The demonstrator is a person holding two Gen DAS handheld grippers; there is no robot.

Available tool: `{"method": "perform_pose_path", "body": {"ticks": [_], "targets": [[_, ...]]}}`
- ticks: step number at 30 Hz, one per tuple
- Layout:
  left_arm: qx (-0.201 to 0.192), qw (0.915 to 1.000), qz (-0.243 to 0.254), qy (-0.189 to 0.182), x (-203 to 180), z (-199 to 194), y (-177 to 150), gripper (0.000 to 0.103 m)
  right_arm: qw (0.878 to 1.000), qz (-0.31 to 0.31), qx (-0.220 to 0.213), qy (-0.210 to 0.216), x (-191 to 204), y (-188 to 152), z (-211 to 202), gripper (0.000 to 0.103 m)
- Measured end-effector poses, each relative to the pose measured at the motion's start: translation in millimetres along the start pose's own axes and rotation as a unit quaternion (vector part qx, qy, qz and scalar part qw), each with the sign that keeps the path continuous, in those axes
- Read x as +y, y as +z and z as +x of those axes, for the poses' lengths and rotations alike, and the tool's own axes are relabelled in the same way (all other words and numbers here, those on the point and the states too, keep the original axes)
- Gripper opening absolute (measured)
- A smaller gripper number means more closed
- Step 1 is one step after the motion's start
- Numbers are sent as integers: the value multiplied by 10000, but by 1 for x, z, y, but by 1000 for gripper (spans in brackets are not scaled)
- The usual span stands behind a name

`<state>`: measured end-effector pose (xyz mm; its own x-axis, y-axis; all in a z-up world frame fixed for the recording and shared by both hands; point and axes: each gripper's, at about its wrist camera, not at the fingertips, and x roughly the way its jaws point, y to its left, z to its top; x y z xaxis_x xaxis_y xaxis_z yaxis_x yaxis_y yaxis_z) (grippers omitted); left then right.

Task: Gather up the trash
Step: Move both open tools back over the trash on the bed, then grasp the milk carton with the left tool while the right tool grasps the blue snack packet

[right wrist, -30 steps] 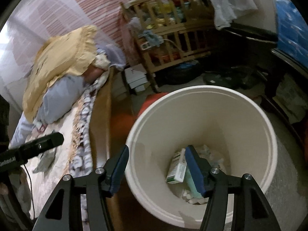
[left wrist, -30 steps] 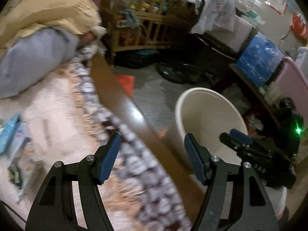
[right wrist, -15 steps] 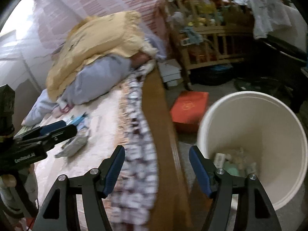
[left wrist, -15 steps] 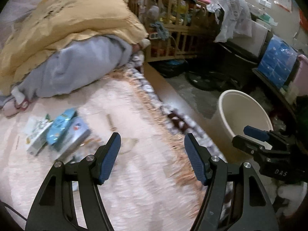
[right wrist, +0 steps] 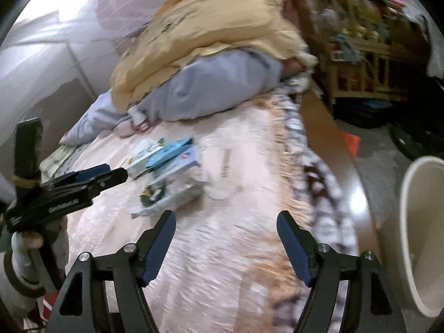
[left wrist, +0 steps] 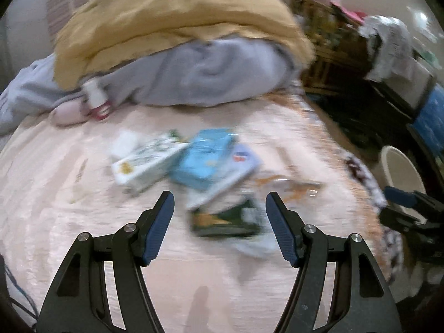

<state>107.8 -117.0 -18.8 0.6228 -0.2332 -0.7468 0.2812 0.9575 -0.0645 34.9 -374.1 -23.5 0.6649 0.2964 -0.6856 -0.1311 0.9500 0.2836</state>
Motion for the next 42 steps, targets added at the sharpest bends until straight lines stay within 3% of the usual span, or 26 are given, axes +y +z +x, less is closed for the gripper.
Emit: {"method": "perform_pose_path", "body": {"ticks": [5,8,12,22,27,32,36,40,42], "targets": [[-53,9998,-85,185,58,21,12,68,9994,-276,109,168,28,10,19,73],[82,9996,196,173,75,42,22,69,9990,-337,135,244,37,15,27,73],[403,9970,654,-13,84,71,32,70,9989,-359,158,260,42,24,37,75],[959,9794,1738,384,76,139,37,70,9977,-539,302,286,51,60,67,77],[985,9849,1375,359,88,134,31,65,9960,-599,494,442,69,85,95,78],[1145,9899,626,553,122,101,6,61,9916,-897,829,422,101,107,138,79],[1157,9900,222,781,140,67,-26,61,9856,-1097,1286,105,126,119,188,80],[1136,9904,-301,723,154,41,-48,61,9759,-1030,1896,-340,135,123,245,80],[1119,9909,-445,601,153,37,-50,61,9736,-1002,2024,-322,140,121,266,80]]}}
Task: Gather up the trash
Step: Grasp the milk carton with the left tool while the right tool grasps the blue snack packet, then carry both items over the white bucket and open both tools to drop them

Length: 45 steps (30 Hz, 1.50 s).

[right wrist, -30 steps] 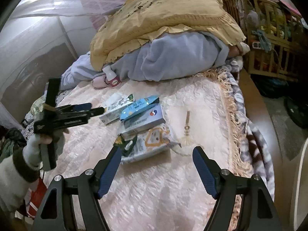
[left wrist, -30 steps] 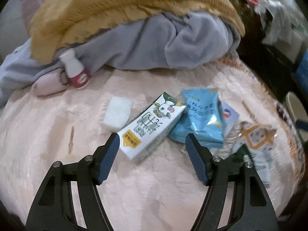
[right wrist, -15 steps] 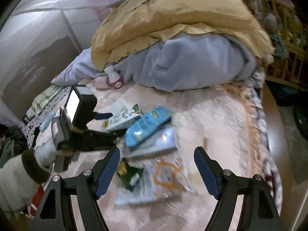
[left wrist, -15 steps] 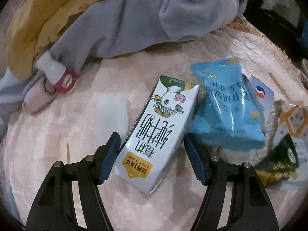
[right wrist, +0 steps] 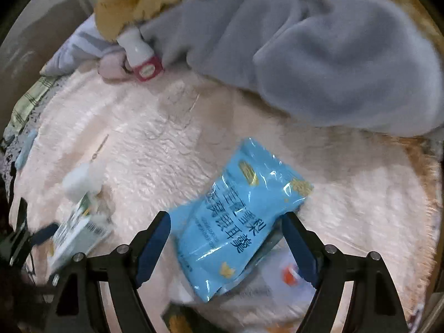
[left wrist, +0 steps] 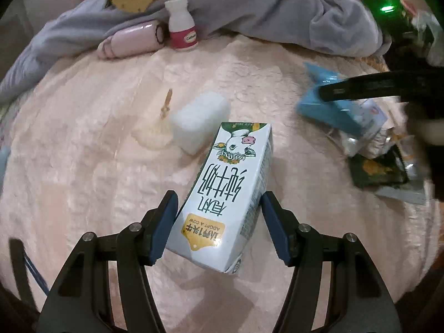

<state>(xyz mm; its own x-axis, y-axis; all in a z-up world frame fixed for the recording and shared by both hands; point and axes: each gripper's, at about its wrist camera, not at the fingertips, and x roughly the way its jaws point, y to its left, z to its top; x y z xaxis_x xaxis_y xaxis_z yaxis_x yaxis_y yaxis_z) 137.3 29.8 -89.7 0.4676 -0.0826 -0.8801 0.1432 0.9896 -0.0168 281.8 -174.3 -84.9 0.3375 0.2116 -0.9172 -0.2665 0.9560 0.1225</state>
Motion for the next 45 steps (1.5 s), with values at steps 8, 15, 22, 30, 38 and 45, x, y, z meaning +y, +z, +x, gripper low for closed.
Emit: {"method": "perform_pose_path", "body": {"ticks": [8,15,22,30,38,45], "targets": [[116,9990,-285,-329,2,6,5,61,9963,-735,-350,259,44,-1,8,80],[268,9987,-114,-425,-9,14,1,55,9985,-207,-121,486,39,-1,26,50],[-48,9974,-286,-653,-14,-12,-5,54,9921,-681,-845,623,48,-19,-33,44],[-290,9973,-221,-645,-36,-41,-16,54,9834,-781,-1325,967,40,-73,-110,44],[-592,9965,-38,-584,-76,-67,-25,54,9853,-653,-1392,744,17,-144,-137,44],[-799,9945,218,-636,-118,-87,-28,54,9857,-381,-1526,612,-6,-188,-157,44]]}}
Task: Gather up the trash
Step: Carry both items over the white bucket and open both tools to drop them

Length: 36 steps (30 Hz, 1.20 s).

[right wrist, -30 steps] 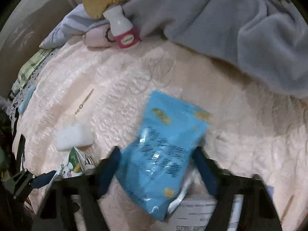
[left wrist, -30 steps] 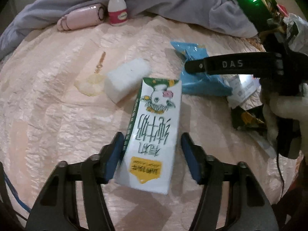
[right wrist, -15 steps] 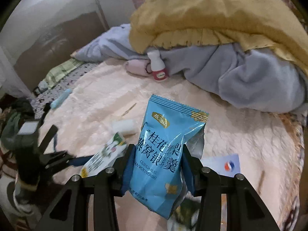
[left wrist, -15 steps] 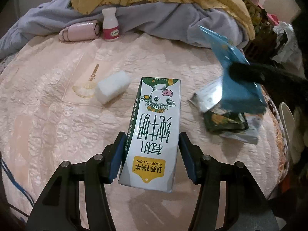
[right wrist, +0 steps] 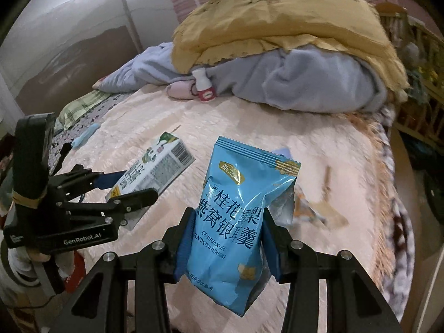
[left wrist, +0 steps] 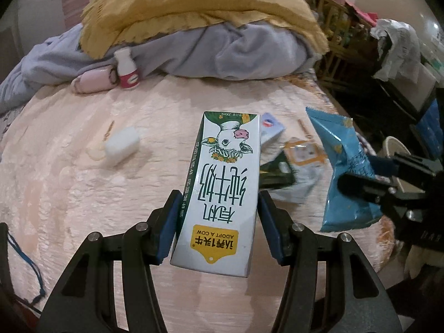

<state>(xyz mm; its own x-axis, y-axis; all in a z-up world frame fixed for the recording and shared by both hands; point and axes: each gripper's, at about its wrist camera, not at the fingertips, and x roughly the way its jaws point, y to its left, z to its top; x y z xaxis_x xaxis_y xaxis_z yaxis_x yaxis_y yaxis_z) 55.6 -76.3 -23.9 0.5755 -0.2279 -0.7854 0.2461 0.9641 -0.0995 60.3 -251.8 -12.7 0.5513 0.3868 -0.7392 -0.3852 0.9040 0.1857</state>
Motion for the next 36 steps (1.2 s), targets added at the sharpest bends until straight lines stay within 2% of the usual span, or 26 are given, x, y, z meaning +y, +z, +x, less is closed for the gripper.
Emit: {"method": "perform_pose_path", "body": {"ticks": [18,36], "targets": [[-337,9972,594,-288,-99,-14,7,54,9962,366,-542,-579,-49,-37,-81,44],[-386,9904,1259,-419,-175,-7,16,54,9892,836,-748,-942,-105,-73,-134,44]]}}
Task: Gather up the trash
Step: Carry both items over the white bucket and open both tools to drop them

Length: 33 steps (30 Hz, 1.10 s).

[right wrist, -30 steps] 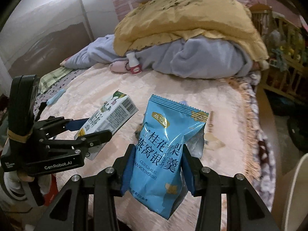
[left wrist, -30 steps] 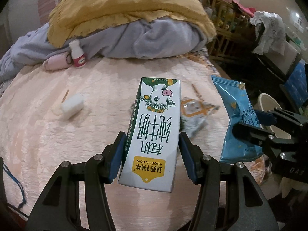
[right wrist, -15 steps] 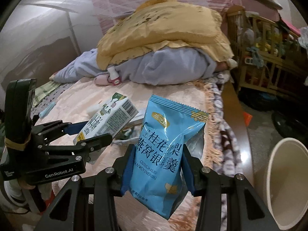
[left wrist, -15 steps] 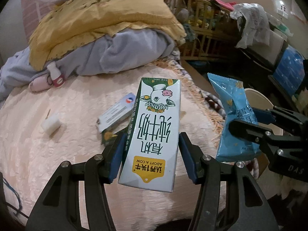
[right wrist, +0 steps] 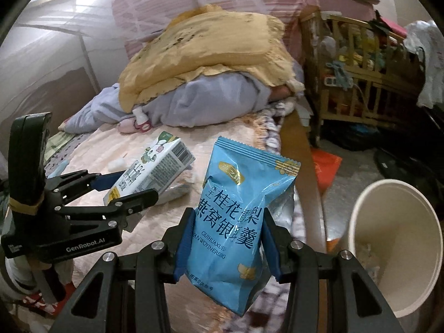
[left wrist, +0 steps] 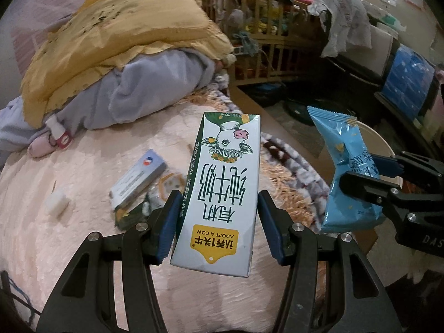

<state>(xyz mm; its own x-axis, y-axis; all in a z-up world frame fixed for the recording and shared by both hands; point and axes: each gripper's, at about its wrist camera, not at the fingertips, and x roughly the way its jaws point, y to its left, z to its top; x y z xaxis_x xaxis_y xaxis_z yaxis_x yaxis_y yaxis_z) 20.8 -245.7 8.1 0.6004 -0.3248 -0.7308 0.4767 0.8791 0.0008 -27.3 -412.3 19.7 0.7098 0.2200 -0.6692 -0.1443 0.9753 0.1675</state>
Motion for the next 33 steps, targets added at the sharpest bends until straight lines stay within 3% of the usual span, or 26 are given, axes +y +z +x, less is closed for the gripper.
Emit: {"method": "perform_pose_path", "body": {"ticks": [18,33], "targets": [[33,9976,605,-339,-75,31,37,54,9950,744,-96,-658,-99,-24,-38,44],[173,9938,713,-834,-127,61,57,54,9883,1037,-69,-1118,-150,-35,-45,44]]}}
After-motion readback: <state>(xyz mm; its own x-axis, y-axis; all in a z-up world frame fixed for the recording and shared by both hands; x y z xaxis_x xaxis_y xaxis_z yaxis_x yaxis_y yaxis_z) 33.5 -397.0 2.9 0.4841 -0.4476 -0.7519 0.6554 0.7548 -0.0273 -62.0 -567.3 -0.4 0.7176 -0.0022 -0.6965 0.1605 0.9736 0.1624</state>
